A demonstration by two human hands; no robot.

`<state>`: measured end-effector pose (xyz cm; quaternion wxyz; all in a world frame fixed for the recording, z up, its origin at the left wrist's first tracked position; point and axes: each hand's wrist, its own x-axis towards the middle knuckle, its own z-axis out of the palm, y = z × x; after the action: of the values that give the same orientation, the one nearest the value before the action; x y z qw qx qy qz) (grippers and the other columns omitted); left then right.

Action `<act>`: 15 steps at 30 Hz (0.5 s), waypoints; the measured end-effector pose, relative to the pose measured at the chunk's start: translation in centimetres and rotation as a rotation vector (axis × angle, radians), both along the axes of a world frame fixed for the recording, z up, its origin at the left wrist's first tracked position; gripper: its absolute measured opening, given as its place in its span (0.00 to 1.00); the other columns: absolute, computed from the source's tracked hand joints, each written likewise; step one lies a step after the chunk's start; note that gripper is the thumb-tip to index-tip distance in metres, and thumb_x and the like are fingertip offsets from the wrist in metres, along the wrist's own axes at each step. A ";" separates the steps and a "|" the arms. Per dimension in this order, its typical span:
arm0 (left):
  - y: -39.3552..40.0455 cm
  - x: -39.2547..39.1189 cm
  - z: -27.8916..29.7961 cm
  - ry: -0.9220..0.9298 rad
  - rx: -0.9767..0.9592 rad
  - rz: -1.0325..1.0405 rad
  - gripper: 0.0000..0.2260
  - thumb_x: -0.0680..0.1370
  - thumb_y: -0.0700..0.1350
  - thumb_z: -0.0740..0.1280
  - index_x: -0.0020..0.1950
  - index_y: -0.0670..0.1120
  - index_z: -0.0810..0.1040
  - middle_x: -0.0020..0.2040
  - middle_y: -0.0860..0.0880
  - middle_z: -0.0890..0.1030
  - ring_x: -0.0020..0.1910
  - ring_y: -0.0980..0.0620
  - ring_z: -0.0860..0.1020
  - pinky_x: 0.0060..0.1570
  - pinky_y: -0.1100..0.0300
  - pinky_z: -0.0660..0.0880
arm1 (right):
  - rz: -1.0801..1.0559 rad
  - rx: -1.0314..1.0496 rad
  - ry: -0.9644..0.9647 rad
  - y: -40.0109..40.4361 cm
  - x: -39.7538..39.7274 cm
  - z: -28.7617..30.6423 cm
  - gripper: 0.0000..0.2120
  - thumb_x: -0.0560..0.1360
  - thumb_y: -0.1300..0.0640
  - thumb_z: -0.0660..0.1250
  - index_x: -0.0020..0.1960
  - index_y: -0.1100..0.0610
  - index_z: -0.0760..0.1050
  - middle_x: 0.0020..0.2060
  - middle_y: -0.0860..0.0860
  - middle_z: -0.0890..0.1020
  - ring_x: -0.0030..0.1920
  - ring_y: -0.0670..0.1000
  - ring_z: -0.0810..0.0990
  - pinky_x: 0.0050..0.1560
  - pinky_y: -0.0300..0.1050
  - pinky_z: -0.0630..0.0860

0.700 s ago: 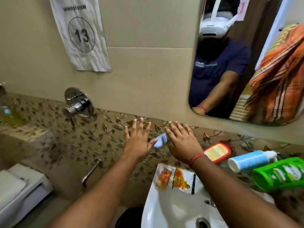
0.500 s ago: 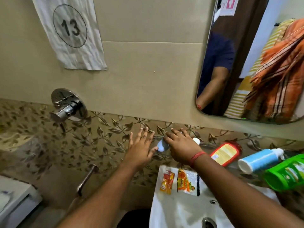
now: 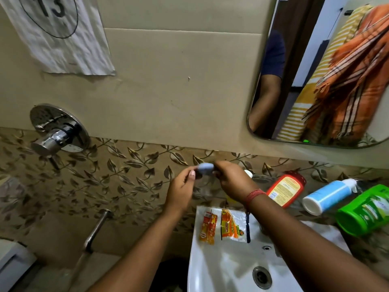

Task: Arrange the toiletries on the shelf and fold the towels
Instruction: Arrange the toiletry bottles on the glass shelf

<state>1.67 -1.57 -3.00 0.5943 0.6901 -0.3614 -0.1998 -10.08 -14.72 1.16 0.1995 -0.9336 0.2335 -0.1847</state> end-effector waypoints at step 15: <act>-1.7 0.6 1.7 -0.115 0.176 -0.079 0.21 0.81 0.42 0.68 0.73 0.51 0.71 0.66 0.51 0.79 0.64 0.56 0.75 0.62 0.57 0.73 | -0.040 0.347 0.039 0.6 0.2 2.0 0.19 0.79 0.61 0.65 0.69 0.53 0.68 0.63 0.54 0.78 0.61 0.52 0.76 0.56 0.44 0.74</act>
<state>2.26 -3.28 -1.35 0.5014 0.7350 -0.4030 -0.2142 -9.92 -14.16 3.17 0.3493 -0.8837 0.2843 -0.1276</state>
